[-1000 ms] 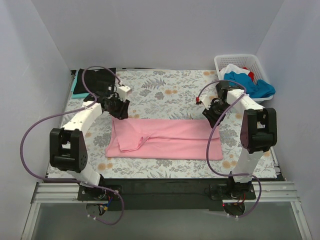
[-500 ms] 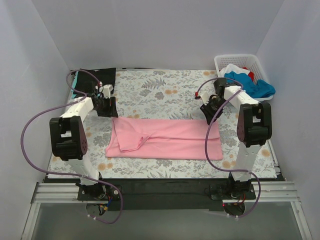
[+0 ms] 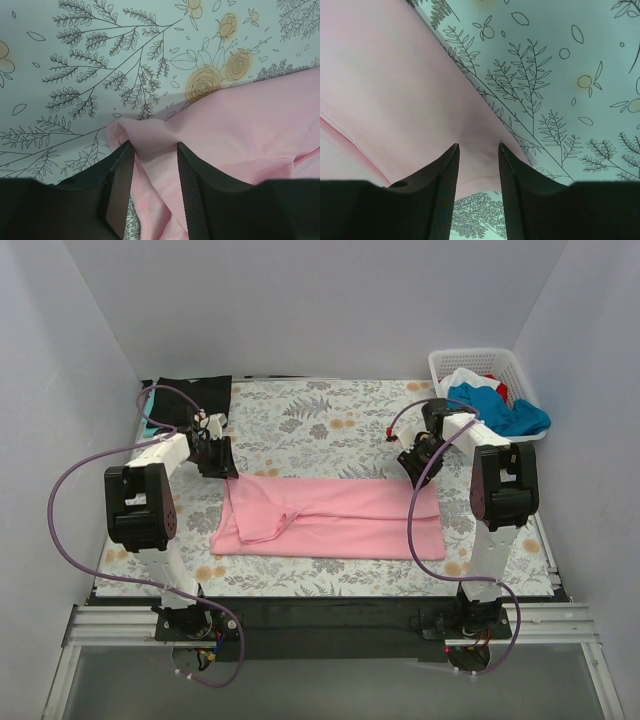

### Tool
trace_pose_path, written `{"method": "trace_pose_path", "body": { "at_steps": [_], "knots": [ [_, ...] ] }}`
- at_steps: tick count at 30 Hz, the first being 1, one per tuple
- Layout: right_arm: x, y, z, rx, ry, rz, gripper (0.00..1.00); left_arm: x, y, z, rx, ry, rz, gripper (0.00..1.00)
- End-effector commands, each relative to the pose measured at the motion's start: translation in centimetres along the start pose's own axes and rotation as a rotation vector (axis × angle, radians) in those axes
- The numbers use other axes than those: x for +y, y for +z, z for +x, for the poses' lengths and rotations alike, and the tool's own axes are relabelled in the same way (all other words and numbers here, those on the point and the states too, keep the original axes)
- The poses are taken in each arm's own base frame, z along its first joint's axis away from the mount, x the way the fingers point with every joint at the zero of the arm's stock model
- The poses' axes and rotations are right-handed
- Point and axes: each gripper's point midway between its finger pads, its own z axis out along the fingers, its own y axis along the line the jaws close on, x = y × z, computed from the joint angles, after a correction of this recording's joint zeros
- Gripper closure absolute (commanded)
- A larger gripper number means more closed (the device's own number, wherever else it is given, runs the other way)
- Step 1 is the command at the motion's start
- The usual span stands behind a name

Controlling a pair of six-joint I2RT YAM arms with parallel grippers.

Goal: Fold and stack the t-shirts
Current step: Fold the tshirt

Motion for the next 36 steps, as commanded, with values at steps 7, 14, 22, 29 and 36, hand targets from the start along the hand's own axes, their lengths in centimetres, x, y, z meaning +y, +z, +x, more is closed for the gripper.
{"method": "trace_pose_path", "body": {
  "at_steps": [7,14,22,29,36],
  "knots": [
    [-0.7,0.9,1.0,0.041,0.018,0.039,0.57,1.1,0.0,-0.5,-0.025,-0.010,-0.025,0.97],
    [-1.5,1.4,2.4,0.095,0.025,0.095,0.58,4.2,1.2,1.8,0.033,-0.028,-0.121,1.00],
    [-0.8,0.5,1.4,0.044,0.022,0.080,0.54,3.7,0.3,-0.6,-0.037,-0.008,-0.100,0.80],
    [0.5,-3.4,-0.9,-0.061,-0.008,0.083,0.51,-0.2,-5.4,-4.8,-0.224,0.159,-0.031,0.70],
    [1.4,-3.9,-0.1,-0.048,-0.016,0.071,0.52,-6.2,-4.7,0.4,-0.140,0.372,0.006,0.70]
  ]
}}
